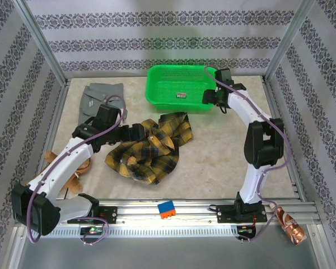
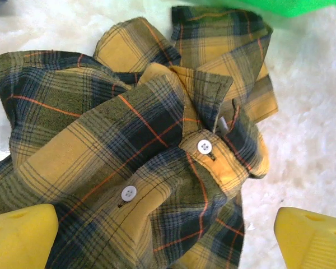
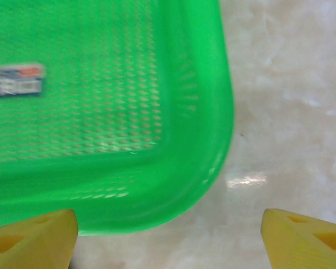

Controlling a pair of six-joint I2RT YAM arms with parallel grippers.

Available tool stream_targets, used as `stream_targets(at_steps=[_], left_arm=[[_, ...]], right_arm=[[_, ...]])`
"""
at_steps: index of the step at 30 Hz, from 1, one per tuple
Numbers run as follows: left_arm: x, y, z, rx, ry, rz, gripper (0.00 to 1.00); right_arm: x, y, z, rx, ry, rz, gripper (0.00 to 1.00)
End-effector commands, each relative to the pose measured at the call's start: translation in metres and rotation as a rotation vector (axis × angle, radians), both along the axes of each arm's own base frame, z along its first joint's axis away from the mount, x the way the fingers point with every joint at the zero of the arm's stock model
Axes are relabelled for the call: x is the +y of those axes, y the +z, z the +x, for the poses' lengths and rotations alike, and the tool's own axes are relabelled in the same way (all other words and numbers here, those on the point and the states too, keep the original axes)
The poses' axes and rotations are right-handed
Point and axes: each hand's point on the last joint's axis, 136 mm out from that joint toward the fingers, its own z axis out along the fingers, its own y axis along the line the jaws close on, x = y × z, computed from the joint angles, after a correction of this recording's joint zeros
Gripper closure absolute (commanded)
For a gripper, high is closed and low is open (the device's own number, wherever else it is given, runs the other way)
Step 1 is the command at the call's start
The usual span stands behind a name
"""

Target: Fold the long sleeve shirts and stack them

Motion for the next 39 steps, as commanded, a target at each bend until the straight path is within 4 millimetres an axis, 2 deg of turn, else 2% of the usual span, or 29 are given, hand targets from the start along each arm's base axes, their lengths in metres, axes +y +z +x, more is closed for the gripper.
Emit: stream_targets(at_steps=[1, 4, 6, 7, 8, 9, 11, 12, 13, 16, 18, 20, 23, 28, 34, 39], left_arm=[[-0.009, 0.002, 0.001, -0.026, -0.124, 0.089, 0.0], [-0.011, 0.002, 0.003, -0.027, -0.136, 0.097, 0.0], [-0.015, -0.001, 0.008, -0.025, -0.161, 0.118, 0.0], [-0.017, -0.002, 0.016, -0.027, -0.163, 0.123, 0.0], [-0.017, 0.0, 0.018, -0.033, -0.16, 0.123, 0.0], [-0.017, 0.0, 0.02, -0.04, -0.154, 0.121, 0.0], [-0.017, 0.0, 0.022, -0.052, -0.146, 0.121, 0.01], [-0.016, -0.001, 0.024, -0.057, -0.141, 0.125, 0.01], [-0.015, -0.002, 0.025, -0.061, -0.138, 0.128, 0.01], [-0.013, -0.006, 0.028, -0.064, -0.13, 0.124, 0.01], [-0.012, -0.009, 0.032, -0.061, -0.13, 0.118, 0.01], [-0.012, -0.009, 0.037, -0.057, -0.139, 0.109, 0.01], [-0.013, -0.007, 0.045, -0.061, -0.159, 0.106, 0.01], [-0.012, -0.007, 0.052, -0.057, -0.175, 0.099, 0.01], [-0.002, -0.009, 0.05, -0.059, -0.147, 0.091, 0.01], [0.001, -0.013, 0.045, -0.052, -0.131, 0.074, 0.01]], right_arm=[[-0.007, 0.004, 0.021, -0.006, 0.047, -0.006, 0.15], [-0.009, -0.003, 0.029, 0.001, 0.042, 0.009, 0.16], [-0.011, -0.014, 0.043, 0.007, 0.03, 0.028, 0.16], [-0.009, -0.026, 0.059, 0.015, 0.012, 0.048, 0.21], [-0.011, -0.029, 0.063, 0.02, -0.006, 0.052, 0.27], [-0.014, -0.033, 0.065, 0.027, -0.037, 0.059, 0.36], [-0.023, -0.04, 0.065, 0.045, -0.099, 0.077, 0.57], [-0.028, -0.045, 0.062, 0.056, -0.126, 0.069, 0.64], [-0.032, -0.051, 0.057, 0.067, -0.148, 0.056, 0.65], [-0.039, -0.064, 0.042, 0.098, -0.182, 0.062, 0.63], [-0.041, -0.064, 0.036, 0.099, -0.192, 0.064, 0.62], [-0.041, -0.061, 0.033, 0.1, -0.196, 0.064, 0.59], [-0.04, -0.051, 0.029, 0.086, -0.209, 0.07, 0.5], [-0.041, -0.038, 0.017, 0.084, -0.22, 0.064, 0.44], [-0.048, -0.023, -0.005, 0.093, -0.245, 0.052, 0.37], [-0.056, -0.021, -0.006, 0.107, -0.255, 0.07, 0.35]])
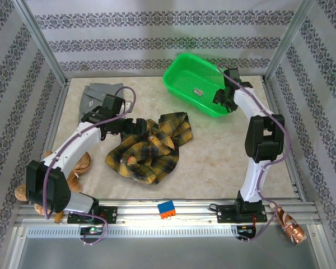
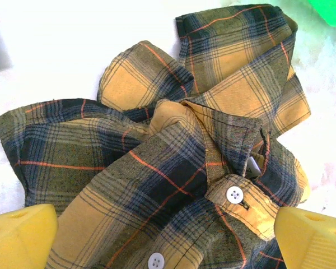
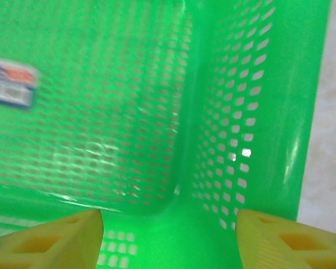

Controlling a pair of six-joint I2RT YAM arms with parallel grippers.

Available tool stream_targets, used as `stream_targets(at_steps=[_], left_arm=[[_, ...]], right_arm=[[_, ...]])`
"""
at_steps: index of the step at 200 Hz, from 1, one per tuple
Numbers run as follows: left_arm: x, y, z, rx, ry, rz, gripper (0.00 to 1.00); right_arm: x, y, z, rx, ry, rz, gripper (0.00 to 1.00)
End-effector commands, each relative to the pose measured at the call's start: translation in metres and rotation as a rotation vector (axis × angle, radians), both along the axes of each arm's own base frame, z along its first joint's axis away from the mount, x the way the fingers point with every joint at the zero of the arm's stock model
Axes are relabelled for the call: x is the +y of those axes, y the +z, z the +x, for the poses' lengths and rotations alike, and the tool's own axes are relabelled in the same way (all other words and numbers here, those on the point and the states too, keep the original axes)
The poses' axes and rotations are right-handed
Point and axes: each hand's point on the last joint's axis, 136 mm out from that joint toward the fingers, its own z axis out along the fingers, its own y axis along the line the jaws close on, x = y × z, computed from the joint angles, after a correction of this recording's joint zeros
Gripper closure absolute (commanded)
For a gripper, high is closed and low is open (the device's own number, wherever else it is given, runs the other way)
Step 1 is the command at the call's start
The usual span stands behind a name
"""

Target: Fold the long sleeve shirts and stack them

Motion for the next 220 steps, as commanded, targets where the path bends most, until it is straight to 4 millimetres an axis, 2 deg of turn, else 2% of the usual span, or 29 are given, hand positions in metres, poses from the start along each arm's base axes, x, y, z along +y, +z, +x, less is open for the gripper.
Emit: stream_targets(at_steps=[1, 37, 85, 98, 145, 160, 174, 188, 201, 211, 220], left_arm=[[0.003, 0.007, -0.001, -0.034, -0.003, -0.024, 0.01], [0.005, 0.01, -0.003, -0.041, 0.004, -0.018, 0.01], [0.013, 0.015, -0.007, -0.05, 0.025, -0.008, 0.01], [0.015, 0.016, -0.007, -0.056, 0.035, -0.01, 0.01], [0.022, 0.02, -0.004, -0.062, 0.045, -0.008, 0.01], [0.025, 0.022, -0.003, -0.068, 0.047, -0.006, 0.01], [0.026, 0.024, -0.002, -0.072, 0.043, -0.014, 0.01], [0.028, 0.025, -0.001, -0.075, 0.04, -0.014, 0.01], [0.031, 0.025, 0.001, -0.08, 0.043, -0.014, 0.01], [0.034, 0.025, 0.003, -0.084, 0.051, -0.017, 0.01], [0.037, 0.025, 0.005, -0.087, 0.06, -0.02, 0.01]], right_arm=[[-0.011, -0.002, -0.01, 0.054, -0.036, 0.0, 0.34], [-0.022, 0.021, -0.008, 0.042, -0.031, -0.04, 0.29], [-0.049, 0.02, -0.022, 0.137, -0.015, -0.137, 0.27], [-0.047, 0.014, -0.02, 0.139, -0.002, -0.122, 0.26], [-0.046, -0.035, -0.01, 0.199, -0.043, -0.047, 0.29], [-0.047, -0.043, -0.007, 0.195, -0.081, -0.024, 0.36], [-0.049, -0.046, -0.011, 0.198, -0.125, -0.008, 0.55], [-0.055, -0.042, -0.022, 0.2, -0.175, -0.001, 0.72], [-0.064, -0.035, -0.043, 0.204, -0.246, 0.0, 0.86], [-0.072, -0.034, -0.064, 0.21, -0.32, 0.018, 0.91], [-0.082, -0.033, -0.084, 0.207, -0.401, 0.018, 0.92]])
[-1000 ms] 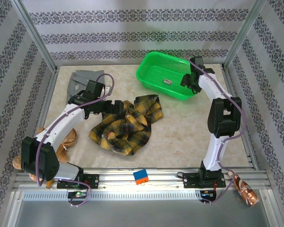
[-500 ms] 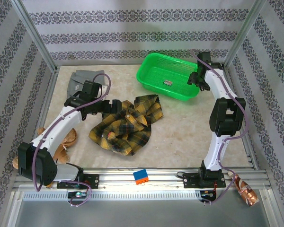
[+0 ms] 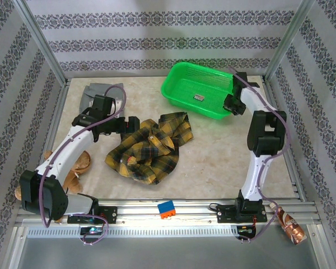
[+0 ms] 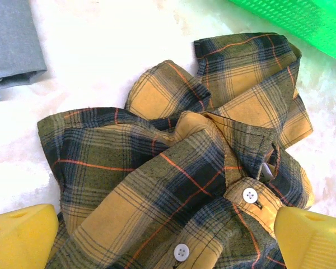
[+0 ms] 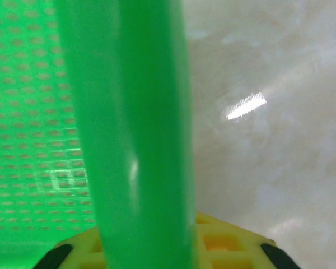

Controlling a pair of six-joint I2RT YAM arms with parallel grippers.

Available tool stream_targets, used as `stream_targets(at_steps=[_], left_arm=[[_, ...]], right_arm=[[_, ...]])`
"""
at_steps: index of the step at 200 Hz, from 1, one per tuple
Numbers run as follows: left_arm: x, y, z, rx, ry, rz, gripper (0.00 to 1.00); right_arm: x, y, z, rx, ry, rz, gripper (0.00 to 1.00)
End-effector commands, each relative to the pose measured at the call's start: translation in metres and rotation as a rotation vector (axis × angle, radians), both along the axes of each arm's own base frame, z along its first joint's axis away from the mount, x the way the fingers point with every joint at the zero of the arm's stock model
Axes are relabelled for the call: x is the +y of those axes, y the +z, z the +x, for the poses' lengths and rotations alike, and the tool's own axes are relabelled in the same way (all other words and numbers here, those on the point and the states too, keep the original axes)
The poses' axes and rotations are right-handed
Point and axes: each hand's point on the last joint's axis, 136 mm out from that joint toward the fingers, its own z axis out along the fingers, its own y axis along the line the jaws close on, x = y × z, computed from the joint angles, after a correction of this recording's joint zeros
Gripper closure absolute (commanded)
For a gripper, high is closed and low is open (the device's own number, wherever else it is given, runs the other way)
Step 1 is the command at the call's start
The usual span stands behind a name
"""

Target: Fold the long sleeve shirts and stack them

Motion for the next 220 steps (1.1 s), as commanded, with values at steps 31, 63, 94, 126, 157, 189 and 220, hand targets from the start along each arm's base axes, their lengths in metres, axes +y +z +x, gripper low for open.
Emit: stream_targets(at_steps=[31, 63, 94, 126, 157, 189, 220], left_arm=[[0.019, 0.008, 0.014, -0.023, 0.045, -0.013, 0.01], [0.016, 0.015, 0.021, -0.032, 0.033, -0.045, 0.01], [0.018, 0.02, 0.023, -0.045, 0.048, -0.044, 0.01], [0.007, 0.022, 0.02, -0.055, 0.035, -0.11, 0.0], [-0.025, 0.022, 0.012, -0.103, -0.063, -0.097, 0.0], [-0.061, 0.016, 0.012, -0.104, -0.237, 0.001, 0.0], [-0.083, -0.003, 0.019, -0.029, -0.351, 0.132, 0.0]], right_arm=[[-0.074, -0.006, -0.122, 0.051, -0.567, -0.027, 1.0], [-0.088, -0.01, -0.143, 0.002, -0.839, 0.052, 1.0], [-0.092, -0.009, -0.136, -0.049, -1.009, 0.11, 1.0], [-0.097, -0.005, -0.115, -0.075, -1.096, 0.149, 1.0], [-0.096, -0.008, -0.085, -0.081, -1.089, 0.216, 0.92], [-0.086, 0.004, -0.058, -0.102, -0.934, 0.251, 0.39], [-0.066, 0.03, -0.065, -0.15, -0.737, 0.22, 0.18]])
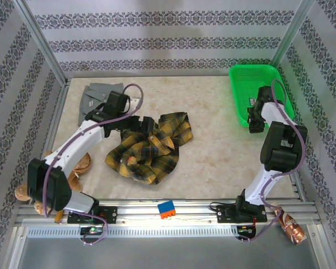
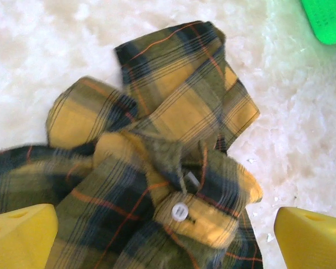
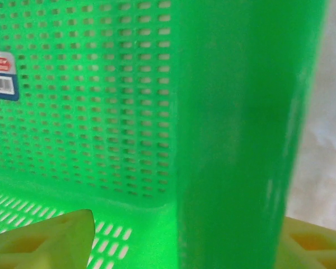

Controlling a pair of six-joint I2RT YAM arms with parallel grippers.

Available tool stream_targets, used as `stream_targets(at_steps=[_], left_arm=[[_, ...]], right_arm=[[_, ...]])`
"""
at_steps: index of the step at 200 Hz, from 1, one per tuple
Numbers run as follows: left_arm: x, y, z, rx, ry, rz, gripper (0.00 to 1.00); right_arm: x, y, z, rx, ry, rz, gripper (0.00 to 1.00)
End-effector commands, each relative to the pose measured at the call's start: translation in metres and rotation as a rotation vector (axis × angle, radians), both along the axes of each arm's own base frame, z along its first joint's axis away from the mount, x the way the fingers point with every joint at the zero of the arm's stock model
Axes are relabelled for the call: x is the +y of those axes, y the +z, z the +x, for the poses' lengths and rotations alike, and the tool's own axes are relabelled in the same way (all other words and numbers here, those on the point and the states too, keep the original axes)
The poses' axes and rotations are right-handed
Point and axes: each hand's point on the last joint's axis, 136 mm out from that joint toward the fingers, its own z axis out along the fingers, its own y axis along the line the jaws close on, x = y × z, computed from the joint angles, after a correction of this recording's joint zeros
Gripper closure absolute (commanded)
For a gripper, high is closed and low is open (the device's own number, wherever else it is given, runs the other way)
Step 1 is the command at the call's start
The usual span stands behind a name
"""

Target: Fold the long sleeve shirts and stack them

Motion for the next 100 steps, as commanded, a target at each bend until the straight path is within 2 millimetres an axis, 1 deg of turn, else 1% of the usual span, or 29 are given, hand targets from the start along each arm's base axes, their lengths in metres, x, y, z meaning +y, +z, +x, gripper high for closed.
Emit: stream_targets(at_steps=[1, 9, 10, 13, 18, 28, 57, 70, 82, 83, 90, 100], left_arm=[[-0.01, -0.014, 0.008, 0.016, -0.098, 0.145, 0.0], [-0.009, -0.02, 0.012, 0.052, -0.092, 0.178, 0.0], [-0.009, -0.021, 0.012, 0.057, -0.091, 0.181, 0.0], [-0.009, -0.024, 0.013, 0.073, -0.091, 0.191, 0.0], [-0.009, -0.028, 0.015, 0.095, -0.089, 0.204, 0.0], [-0.011, -0.035, 0.018, 0.136, -0.085, 0.22, 0.0], [-0.018, -0.048, 0.026, 0.199, -0.054, 0.226, 0.04], [-0.02, -0.053, 0.03, 0.222, -0.038, 0.221, 0.07], [-0.025, -0.056, 0.034, 0.234, -0.032, 0.207, 0.11], [-0.026, -0.056, 0.035, 0.235, -0.033, 0.206, 0.11], [-0.029, -0.059, 0.037, 0.246, -0.031, 0.196, 0.15], [-0.032, -0.062, 0.039, 0.265, -0.027, 0.18, 0.21]], right_arm=[[0.02, 0.034, -0.002, -0.064, 0.185, -0.052, 0.18], [0.027, 0.041, -0.008, -0.075, 0.238, -0.063, 0.17], [0.031, 0.043, -0.01, -0.078, 0.26, -0.066, 0.16], [0.032, 0.043, -0.01, -0.076, 0.267, -0.067, 0.16], [0.036, 0.048, -0.015, -0.081, 0.3, -0.078, 0.16], [0.048, 0.057, -0.022, -0.096, 0.377, -0.094, 0.15], [0.091, 0.078, -0.05, -0.129, 0.591, -0.125, 0.14], [0.113, 0.088, -0.059, -0.161, 0.678, -0.147, 0.13], [0.133, 0.092, -0.066, -0.159, 0.76, -0.162, 0.13], [0.138, 0.093, -0.067, -0.159, 0.778, -0.164, 0.13], [0.15, 0.093, -0.068, -0.157, 0.829, -0.167, 0.13], [0.172, 0.087, -0.07, -0.144, 0.908, -0.156, 0.13]])
